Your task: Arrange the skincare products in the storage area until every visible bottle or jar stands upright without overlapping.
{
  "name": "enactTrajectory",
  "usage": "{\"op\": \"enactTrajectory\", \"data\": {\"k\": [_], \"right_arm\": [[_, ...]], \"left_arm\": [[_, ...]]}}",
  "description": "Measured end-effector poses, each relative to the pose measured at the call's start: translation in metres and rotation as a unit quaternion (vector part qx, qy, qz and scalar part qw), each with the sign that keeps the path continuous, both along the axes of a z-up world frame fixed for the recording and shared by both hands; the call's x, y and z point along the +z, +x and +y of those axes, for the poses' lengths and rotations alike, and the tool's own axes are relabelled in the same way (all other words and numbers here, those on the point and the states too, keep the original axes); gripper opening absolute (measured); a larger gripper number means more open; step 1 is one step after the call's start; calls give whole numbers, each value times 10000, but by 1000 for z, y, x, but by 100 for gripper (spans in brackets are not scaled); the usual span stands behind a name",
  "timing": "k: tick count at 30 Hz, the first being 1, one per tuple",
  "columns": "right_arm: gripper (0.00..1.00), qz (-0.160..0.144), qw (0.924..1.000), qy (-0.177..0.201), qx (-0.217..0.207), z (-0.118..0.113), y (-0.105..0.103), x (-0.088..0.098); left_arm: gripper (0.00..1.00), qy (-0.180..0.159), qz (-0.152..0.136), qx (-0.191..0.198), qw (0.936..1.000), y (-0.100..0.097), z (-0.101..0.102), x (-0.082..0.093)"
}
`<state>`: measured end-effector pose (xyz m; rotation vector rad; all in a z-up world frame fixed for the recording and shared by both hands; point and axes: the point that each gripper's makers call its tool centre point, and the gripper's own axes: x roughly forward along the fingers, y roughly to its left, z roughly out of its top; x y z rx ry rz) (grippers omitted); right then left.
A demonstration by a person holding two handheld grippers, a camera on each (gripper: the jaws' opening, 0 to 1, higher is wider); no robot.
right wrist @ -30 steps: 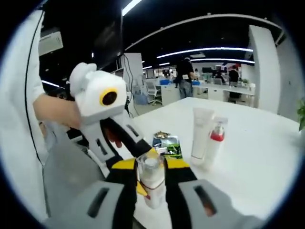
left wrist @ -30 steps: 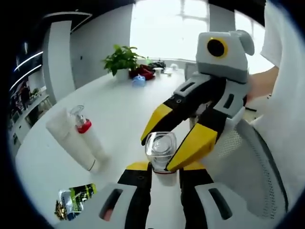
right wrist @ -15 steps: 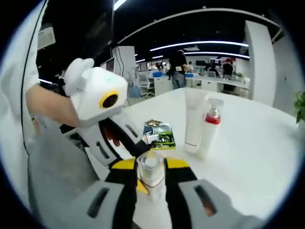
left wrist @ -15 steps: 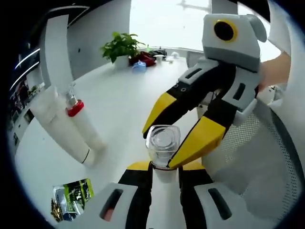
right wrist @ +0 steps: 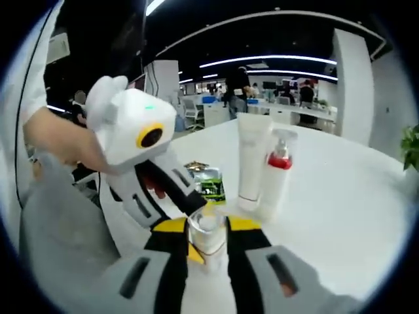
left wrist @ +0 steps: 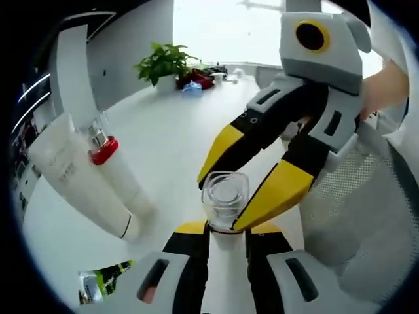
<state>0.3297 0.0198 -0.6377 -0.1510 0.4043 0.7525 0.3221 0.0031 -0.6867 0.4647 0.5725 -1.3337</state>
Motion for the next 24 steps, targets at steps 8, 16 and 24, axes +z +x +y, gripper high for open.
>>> {"op": "enactTrajectory", "data": {"k": [8,16,24], "right_arm": [[21,-113,9999,-128,7,-4,24,0],[21,-163,9995,-84,-263,-14,49,0],[21,-201,9991,-16,-382,-19,66,0]], "left_arm": [[18,47,-17,-3,10000,26,-2,-4],[18,91,-56,20,9999,49,-8,-8],[19,96,-124,113,9998,65,-11,-9]]}}
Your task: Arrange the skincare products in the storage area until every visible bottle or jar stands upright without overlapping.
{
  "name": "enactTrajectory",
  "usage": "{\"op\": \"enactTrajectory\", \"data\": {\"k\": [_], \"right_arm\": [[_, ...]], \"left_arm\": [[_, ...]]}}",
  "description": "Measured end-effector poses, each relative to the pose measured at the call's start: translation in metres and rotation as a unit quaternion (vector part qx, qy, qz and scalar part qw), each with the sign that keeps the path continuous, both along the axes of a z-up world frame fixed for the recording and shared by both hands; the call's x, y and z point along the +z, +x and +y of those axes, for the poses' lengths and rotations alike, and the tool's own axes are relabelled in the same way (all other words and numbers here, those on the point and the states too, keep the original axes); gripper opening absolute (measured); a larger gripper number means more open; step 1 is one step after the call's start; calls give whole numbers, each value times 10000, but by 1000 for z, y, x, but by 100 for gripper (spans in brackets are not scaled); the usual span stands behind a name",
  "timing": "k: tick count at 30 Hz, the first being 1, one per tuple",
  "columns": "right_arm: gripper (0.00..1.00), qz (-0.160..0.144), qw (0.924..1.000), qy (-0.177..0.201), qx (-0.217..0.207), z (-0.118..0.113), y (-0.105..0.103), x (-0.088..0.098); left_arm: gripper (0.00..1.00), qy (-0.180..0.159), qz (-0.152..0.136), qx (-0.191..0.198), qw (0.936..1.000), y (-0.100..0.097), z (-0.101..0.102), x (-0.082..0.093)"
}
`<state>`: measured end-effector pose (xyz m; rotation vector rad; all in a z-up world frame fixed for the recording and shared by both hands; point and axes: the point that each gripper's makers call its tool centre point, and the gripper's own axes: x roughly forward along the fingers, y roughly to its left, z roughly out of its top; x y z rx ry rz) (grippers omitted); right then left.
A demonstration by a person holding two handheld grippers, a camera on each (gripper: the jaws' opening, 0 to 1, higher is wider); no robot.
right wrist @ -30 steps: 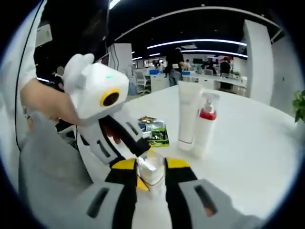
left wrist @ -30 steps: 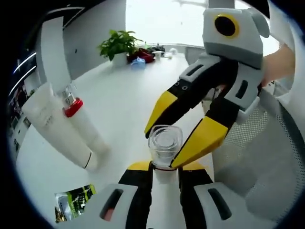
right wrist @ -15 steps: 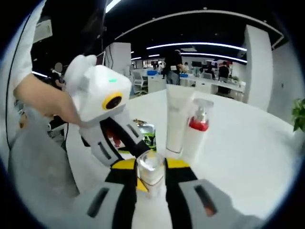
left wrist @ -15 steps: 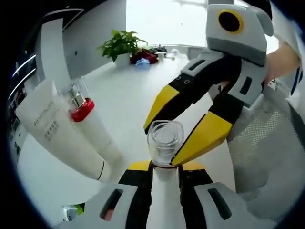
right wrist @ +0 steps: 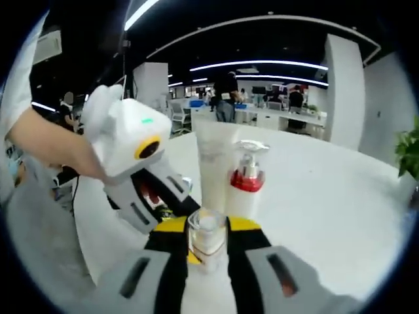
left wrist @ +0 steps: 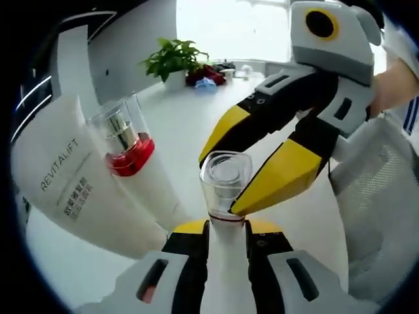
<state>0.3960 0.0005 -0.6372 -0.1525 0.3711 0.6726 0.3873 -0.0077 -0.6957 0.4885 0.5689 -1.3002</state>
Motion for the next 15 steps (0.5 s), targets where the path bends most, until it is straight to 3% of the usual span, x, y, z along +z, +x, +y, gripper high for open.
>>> {"op": "enactTrajectory", "data": {"k": [15], "right_arm": [[22,-65,9999,15,113,-1,9,0]], "left_arm": [[19,9,-46,172,9998,10,0,0]]}}
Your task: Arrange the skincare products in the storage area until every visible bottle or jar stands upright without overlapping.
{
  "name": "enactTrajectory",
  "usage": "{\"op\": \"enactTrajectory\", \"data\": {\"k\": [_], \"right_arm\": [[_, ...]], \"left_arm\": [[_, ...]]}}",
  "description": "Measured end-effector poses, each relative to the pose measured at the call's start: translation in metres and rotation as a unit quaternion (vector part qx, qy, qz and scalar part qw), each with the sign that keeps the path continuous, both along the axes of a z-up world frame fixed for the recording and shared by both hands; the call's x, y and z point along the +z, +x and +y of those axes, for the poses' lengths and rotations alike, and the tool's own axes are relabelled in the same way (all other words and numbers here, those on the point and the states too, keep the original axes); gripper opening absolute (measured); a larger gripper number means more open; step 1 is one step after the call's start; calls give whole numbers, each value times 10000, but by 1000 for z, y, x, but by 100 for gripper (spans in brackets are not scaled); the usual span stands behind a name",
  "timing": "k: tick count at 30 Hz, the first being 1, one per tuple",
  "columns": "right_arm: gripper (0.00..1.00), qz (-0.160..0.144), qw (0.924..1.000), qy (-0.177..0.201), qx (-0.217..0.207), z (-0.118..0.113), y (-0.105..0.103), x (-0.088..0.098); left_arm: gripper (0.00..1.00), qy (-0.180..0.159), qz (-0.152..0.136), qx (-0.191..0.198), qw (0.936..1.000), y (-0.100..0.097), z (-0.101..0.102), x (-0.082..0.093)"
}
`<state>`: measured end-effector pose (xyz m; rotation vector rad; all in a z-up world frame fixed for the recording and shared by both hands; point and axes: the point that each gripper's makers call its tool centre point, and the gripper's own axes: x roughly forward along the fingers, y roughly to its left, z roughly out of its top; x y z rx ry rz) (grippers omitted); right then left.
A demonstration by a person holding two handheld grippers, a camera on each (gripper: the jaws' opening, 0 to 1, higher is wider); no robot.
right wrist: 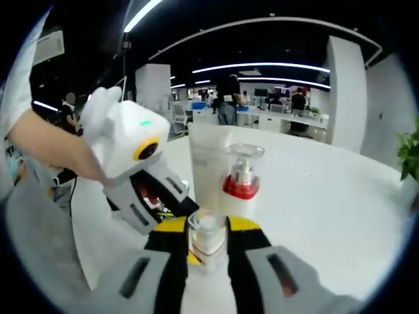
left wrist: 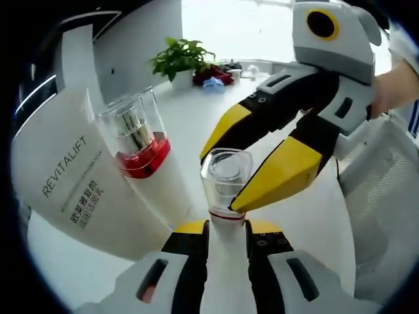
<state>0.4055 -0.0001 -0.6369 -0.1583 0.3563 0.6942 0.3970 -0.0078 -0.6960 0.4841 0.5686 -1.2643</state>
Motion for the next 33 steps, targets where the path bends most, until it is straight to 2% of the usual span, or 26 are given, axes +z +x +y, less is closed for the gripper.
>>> {"op": "enactTrajectory", "data": {"k": [17,24,33], "right_arm": [[22,-4,9999,-51,87,1,2,0],[25,54,9998,-118,149,1,-2,-1],[28,211,9993,-229,194,-1,-8,-13]], "left_arm": [[20,47,16,103,9999,2,4,0],[24,85,41,117,9999,-1,7,0],[25,84,33,171,9998,-3,7,1]]}}
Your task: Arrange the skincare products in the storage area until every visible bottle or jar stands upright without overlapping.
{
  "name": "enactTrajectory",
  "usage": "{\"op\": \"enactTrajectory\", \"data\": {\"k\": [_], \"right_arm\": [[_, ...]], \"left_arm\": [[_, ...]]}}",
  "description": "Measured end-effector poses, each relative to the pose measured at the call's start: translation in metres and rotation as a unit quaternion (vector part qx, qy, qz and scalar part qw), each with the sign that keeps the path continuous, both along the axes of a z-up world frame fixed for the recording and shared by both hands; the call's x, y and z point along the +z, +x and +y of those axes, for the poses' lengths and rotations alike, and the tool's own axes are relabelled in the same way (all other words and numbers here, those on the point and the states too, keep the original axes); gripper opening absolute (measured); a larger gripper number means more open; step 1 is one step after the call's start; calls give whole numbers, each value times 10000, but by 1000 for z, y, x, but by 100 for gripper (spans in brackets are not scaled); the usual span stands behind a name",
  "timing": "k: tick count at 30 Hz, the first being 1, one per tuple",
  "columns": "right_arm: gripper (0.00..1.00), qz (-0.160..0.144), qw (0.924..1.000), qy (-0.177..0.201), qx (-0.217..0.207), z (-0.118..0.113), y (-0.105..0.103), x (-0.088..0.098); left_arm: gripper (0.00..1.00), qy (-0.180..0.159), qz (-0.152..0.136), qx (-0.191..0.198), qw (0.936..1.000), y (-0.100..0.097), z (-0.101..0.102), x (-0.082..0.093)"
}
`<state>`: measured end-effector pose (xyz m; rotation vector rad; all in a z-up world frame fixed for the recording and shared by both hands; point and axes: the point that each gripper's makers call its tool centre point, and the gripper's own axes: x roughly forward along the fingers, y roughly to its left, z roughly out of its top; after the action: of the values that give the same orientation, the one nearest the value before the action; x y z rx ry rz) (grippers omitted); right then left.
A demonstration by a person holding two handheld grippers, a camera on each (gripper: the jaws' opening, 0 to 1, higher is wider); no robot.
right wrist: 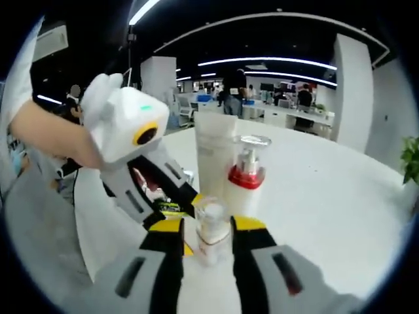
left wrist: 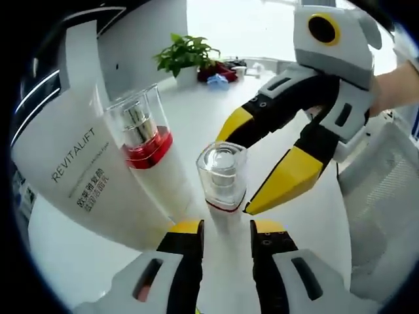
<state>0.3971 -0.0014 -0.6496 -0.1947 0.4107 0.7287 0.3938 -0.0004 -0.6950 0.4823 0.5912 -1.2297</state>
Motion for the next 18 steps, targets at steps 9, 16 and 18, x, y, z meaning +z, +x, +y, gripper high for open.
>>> {"op": "enactTrajectory", "data": {"k": [9,16,18], "right_arm": [[26,596,9973,367,-217,-6,-8,-16],[28,782,9940,706,-281,-6,-7,-20],[27,796,9937,747,-270,-5,-6,-20]], "left_arm": [[25,-107,-77,51,9999,4,-7,-2],[21,-91,-93,110,9999,6,-7,-5],[20,-91,-99,123,9998,6,-7,-6]]}}
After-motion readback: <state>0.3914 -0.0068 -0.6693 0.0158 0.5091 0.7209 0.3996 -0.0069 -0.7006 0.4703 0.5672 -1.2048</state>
